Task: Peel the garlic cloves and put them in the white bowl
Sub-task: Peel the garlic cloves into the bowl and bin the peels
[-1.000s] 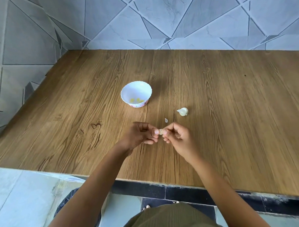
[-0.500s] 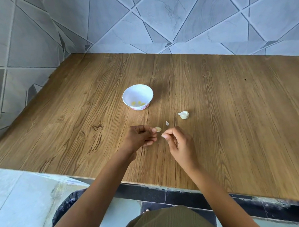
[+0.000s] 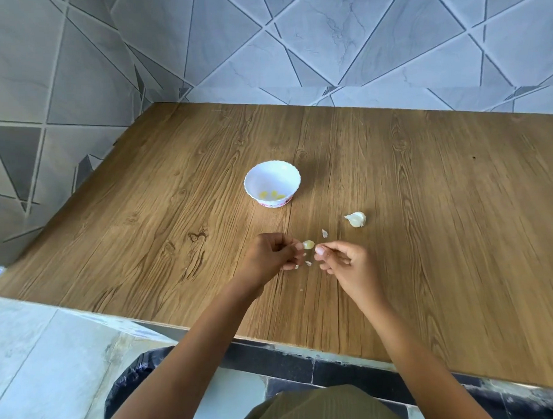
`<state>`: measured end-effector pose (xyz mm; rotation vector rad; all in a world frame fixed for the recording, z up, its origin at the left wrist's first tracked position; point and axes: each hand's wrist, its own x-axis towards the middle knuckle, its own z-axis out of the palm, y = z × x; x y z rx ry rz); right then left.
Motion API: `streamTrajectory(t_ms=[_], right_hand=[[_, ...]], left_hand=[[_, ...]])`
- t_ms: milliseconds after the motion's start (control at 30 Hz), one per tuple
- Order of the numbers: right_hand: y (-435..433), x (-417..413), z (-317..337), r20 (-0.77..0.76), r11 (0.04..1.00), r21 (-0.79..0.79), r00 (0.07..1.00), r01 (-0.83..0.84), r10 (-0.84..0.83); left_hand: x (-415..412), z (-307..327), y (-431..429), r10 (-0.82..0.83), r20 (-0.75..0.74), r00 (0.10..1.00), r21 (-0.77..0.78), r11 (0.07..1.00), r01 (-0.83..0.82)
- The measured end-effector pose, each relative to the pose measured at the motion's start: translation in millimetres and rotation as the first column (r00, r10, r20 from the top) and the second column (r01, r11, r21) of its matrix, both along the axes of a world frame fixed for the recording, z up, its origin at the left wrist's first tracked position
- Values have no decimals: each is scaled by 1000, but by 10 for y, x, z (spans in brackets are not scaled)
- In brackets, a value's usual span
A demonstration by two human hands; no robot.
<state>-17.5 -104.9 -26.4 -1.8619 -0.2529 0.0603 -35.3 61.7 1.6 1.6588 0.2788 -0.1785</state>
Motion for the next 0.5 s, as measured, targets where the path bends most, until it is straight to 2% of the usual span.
streamTrajectory(t_ms=[167, 267, 333, 400, 500], right_hand=[[75, -51, 77, -108, 992, 129, 994, 14, 0], [102, -59, 125, -254, 958, 276, 967, 76, -3], [90, -42, 154, -364, 928, 352, 931, 124, 14], [66, -27, 176, -458, 900, 408, 887, 154, 56], [42, -6, 190, -543, 866, 470, 830, 173, 129]], left_hand=[[-24, 17, -8, -44, 157, 987, 179, 984, 15], [-24, 38, -46, -167, 312, 935, 422, 906, 21], [-27, 61, -85, -255, 363, 896, 518, 855, 34], [-32, 69, -117, -300, 367, 881, 558, 828, 50], [-22, 72, -127, -258, 358, 897, 520, 853, 37]])
